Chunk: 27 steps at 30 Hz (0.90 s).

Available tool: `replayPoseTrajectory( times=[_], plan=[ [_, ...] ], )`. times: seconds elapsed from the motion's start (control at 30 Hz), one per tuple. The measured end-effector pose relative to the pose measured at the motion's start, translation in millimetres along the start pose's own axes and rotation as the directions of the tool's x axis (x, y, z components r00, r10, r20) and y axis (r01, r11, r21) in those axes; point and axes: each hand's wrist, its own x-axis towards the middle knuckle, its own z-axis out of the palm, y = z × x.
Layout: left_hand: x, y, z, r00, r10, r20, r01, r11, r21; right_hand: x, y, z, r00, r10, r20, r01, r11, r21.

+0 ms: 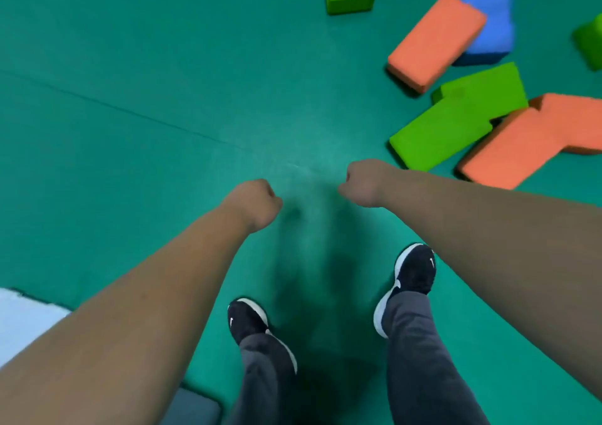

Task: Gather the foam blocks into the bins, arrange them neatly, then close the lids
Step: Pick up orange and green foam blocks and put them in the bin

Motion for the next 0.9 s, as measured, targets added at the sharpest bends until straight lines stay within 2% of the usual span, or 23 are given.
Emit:
replayPoseTrajectory(
  times=[0.27, 0.4, 0.53, 0.67, 0.73, 0.83, 0.9],
  plan=[
    [74, 225, 39, 0.979, 0.136, 0.149, -0.160, 0.974, 0.163, -24, 238, -13, 0.980, 0.200, -0.008, -0.192, 0.952, 0.239],
    [99, 315, 56, 0.961, 0.192, 0.200, -0.232, 0.952, 0.198, -41, 322, -19, 0.943, 0.331, -0.033, -0.292, 0.872, 0.393],
    [133, 382, 76, 0.942, 0.266, 0.205, -0.318, 0.900, 0.297, -43, 382, -12, 0.917, 0.400, -0.005, -0.363, 0.836, 0.411],
    [181, 426, 107, 0.925, 0.346, 0.156, -0.378, 0.816, 0.437, -16, 425, 2, 0.904, 0.428, 0.014, -0.404, 0.840, 0.362],
    [207, 443, 120, 0.900, 0.420, 0.119, -0.422, 0.768, 0.481, 7, 440, 6, 0.885, 0.464, -0.031, -0.418, 0.822, 0.387],
    [247, 466, 137, 0.809, 0.578, 0.107, -0.524, 0.627, 0.576, 46, 466, 12, 0.823, 0.547, -0.154, -0.424, 0.771, 0.475],
    [270, 480, 144, 0.724, 0.664, 0.187, -0.597, 0.468, 0.652, 72, 483, 16, 0.766, 0.603, -0.224, -0.430, 0.738, 0.520]
  ],
)
